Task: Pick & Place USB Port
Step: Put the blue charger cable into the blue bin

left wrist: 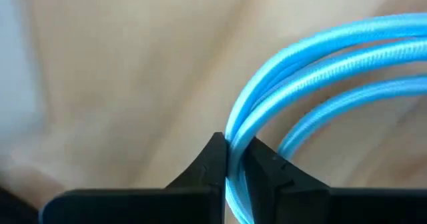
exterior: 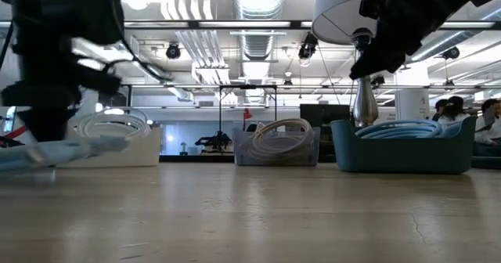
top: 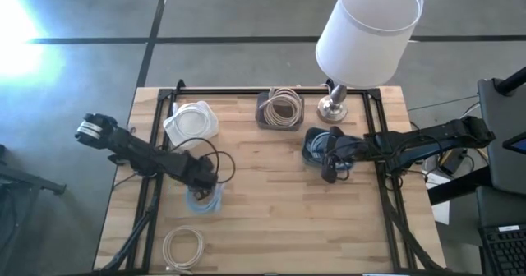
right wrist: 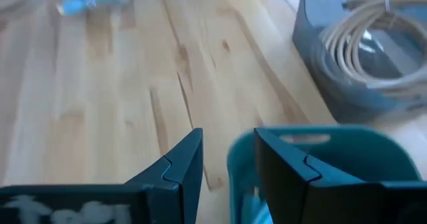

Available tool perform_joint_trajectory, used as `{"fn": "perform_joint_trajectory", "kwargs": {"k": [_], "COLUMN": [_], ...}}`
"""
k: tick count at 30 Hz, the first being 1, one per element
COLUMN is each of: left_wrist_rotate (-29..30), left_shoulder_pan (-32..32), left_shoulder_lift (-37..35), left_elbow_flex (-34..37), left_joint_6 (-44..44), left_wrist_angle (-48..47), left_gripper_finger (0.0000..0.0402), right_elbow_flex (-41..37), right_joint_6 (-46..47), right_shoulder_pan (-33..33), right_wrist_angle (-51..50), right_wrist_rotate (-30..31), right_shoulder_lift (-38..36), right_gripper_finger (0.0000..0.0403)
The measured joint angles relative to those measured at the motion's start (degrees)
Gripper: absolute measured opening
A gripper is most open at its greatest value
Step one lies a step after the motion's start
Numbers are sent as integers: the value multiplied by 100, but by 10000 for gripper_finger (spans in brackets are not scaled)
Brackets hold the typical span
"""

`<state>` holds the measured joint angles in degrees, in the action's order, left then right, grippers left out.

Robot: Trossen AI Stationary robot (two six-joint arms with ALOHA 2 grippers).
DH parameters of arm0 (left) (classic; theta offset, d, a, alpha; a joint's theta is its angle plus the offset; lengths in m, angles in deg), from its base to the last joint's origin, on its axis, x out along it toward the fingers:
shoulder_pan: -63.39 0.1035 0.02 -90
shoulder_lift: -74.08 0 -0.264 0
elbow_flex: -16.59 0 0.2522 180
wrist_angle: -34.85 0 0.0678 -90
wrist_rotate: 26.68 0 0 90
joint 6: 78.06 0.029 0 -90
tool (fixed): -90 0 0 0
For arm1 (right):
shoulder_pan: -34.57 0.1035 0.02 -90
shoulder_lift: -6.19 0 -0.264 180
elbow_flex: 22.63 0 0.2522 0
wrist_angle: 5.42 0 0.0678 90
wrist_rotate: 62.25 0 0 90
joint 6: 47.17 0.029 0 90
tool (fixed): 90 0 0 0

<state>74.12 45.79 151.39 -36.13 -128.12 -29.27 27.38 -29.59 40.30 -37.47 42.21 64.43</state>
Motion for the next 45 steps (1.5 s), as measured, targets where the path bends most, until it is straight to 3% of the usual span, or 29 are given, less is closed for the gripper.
{"fn": "perform_joint_trajectory", "kwargs": {"k": [8, 13, 16, 20, 30, 36, 40, 45], "left_wrist_rotate": [2486, 4478, 5109, 5248, 5255, 5270, 5275, 5275], "left_shoulder_pan": [-4, 0, 17, 39, 121, 194, 223, 225], "left_shoulder_lift": [5, -4, -4, -2, 1, 1, 1, -1], "left_elbow_flex": [-1093, -1552, -1686, -1688, -1372, -1367, -1339, -1280], "left_joint_6": [1553, 1841, 2165, 2334, 1929, 1847, 1952, 1959], "left_wrist_angle": [1542, 2410, 3028, 3603, 3664, 3841, 3933, 3927], "left_gripper_finger": [48, 44, 44, 45, 45, 46, 46, 46], "right_elbow_flex": [0, 0, -2, -7, 82, 487, 973, 1549], "right_joint_6": [72, 879, 813, 410, 37, -42, -598, -816], "right_shoulder_pan": [0, 0, 2, 2, 2, 2, 2, -11], "right_wrist_angle": [762, 1410, 1801, 2519, 4265, 4465, 4420, 3650], "right_wrist_rotate": [8, 10, 7, 1, -276, -325, -711, -702], "right_shoulder_lift": [0, 87, 335, 777, 1482, 2096, 2582, 2824], "right_gripper_finger": [129, 128, 123, 116, 114, 122, 131, 143]}}
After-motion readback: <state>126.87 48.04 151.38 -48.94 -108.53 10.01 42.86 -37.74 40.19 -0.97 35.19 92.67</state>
